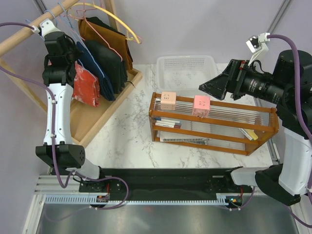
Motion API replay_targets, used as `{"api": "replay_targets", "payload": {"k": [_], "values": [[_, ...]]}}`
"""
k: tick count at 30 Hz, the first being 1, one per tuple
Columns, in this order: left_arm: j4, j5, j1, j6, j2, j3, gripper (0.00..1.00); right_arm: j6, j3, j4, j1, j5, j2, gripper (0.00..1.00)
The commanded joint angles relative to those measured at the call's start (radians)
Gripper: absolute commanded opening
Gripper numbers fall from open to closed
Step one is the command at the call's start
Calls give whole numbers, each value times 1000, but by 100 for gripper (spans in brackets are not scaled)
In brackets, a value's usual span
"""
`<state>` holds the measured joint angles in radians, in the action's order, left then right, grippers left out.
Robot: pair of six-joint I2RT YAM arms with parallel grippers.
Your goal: Remove the trousers from the hanger
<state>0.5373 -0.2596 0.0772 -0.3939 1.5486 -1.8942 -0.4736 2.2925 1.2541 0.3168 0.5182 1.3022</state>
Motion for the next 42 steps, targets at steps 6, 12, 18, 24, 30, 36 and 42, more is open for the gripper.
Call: {"api": "replay_targets", "payload": {"k": [6,12,18,24,30,36,42], "values": [[-48,56,22,10,-7,-26,5,7,4,-18,2,-29,-7,98],[-48,60,22,-5,-67,-22,2,0,-19,-31,2,-24,-21,98],[-48,11,21,23,-160,-2,2,-13,-64,-55,2,-3,-41,98],[-89,77,15,52,-228,12,2,-14,-65,-55,2,22,-41,98],[-93,98,10,58,-262,-20,2,-14,-73,-55,2,37,-46,98],[18,111,10,30,-292,-94,2,-17,-83,-61,2,68,-40,98],[117,169,10,-28,-372,-118,2,-17,-137,-77,2,115,-46,98]]}}
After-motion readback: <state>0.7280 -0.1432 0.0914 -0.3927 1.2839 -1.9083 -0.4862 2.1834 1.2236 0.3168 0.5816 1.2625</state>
